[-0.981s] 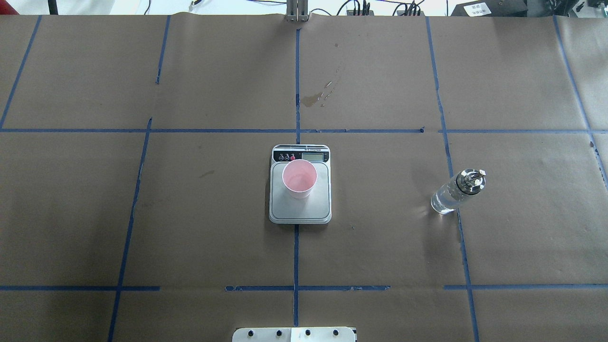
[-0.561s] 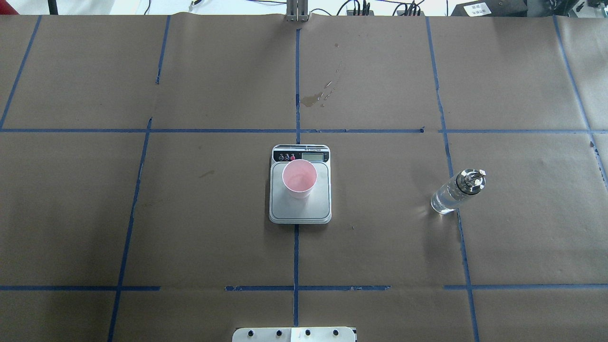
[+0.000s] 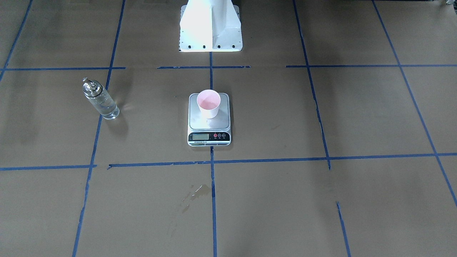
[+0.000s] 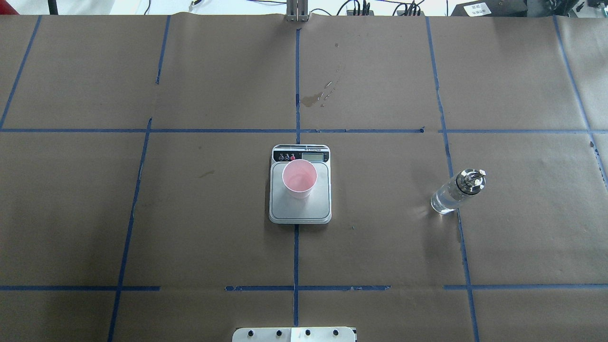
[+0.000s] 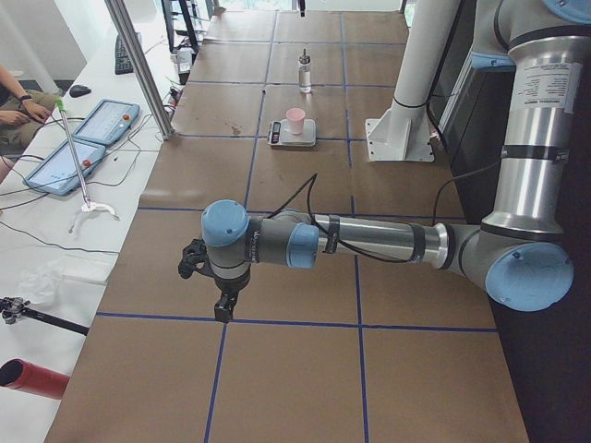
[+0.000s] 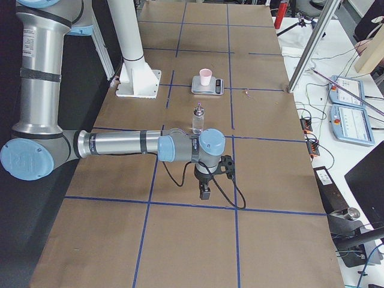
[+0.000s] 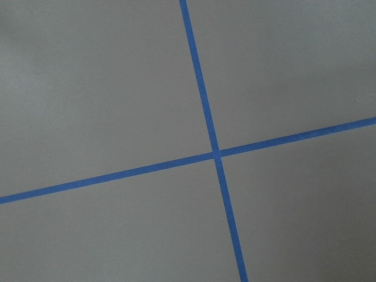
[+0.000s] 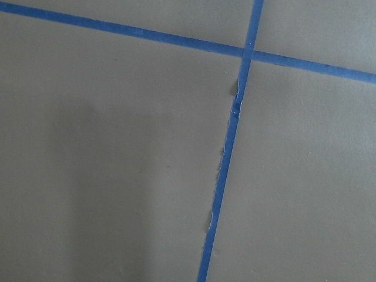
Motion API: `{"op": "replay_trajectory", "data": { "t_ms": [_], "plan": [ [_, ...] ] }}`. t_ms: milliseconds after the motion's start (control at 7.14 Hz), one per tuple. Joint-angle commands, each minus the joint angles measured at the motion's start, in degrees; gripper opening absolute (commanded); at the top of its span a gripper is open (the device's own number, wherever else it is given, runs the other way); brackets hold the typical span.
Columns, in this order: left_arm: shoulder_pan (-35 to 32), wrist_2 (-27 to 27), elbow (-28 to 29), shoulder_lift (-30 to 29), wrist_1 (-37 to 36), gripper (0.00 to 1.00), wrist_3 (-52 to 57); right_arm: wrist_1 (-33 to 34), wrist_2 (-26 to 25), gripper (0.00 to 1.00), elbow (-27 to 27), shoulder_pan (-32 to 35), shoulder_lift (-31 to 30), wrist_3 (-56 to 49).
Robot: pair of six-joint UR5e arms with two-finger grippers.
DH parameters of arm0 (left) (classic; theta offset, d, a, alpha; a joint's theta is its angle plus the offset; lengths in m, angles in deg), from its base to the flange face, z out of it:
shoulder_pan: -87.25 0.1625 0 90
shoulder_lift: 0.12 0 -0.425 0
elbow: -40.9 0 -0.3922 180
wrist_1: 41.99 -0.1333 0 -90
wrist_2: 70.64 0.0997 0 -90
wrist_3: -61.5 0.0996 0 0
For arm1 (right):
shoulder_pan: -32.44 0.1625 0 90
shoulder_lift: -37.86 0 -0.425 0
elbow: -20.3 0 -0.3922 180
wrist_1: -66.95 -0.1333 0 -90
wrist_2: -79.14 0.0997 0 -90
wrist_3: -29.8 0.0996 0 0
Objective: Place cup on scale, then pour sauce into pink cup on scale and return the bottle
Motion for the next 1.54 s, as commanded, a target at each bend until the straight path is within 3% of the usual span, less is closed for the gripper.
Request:
{"op": "replay_trajectory", "data": {
  "t_ms": [0,420,701,841,1402],
  "plan": [
    [0.0,0.0,-0.4,0.9,-0.9,1.00,2.4,-0.1,0.5,1.00,0.6,0.2,-1.1,0.6],
    [0.0,0.0,-0.8,0.9,-1.1,1.00,2.3,-0.1,0.6,1.00,3.3,0.3,-3.6,0.7],
    [0.0,-0.5,-0.9,0.9,-1.9,1.00,2.4,-0.1,0.8,1.00,3.3,0.3,-3.3,0.7],
    [0.0,-3.4,-1.0,0.9,-2.0,1.00,2.4,-0.1,0.7,1.00,3.2,0.4,-3.0,0.7],
    [-0.1,-3.9,-0.9,1.0,-1.9,1.00,2.3,-0.1,0.7,1.00,3.8,1.1,-2.9,0.6]
  ]
}}
